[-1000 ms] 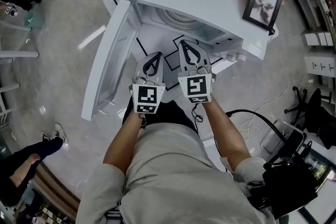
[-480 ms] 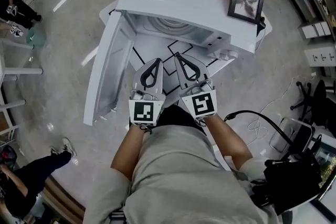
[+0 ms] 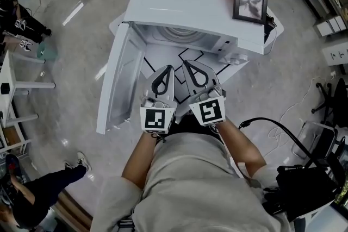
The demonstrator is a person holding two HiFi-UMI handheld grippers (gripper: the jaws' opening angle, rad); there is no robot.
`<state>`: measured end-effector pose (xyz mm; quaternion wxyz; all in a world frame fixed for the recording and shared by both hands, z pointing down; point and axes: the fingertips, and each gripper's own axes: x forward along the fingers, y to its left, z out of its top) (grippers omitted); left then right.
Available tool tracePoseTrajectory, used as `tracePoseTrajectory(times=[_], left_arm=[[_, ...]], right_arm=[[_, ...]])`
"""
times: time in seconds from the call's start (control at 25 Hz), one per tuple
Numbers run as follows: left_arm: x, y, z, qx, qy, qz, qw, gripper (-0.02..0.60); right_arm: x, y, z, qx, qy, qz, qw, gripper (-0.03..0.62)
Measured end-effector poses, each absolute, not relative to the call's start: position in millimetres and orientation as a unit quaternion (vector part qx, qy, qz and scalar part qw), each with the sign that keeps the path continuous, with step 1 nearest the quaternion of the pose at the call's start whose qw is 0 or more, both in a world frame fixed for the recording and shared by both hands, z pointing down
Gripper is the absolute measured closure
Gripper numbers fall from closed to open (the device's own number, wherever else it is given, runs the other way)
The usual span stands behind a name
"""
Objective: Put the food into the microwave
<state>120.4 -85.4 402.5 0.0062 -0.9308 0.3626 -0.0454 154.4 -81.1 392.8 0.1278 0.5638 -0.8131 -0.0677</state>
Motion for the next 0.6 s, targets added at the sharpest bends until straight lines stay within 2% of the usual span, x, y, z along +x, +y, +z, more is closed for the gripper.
tracePoseTrajectory(times=[0.6], left_arm=[[121.7,-87.1,406.3,-0.935,0.35,-0.062,0.004,0.574]], right_arm=[[154.7,-80.1,390.1,0.571,-0.808,-0.071,0.127,0.583]])
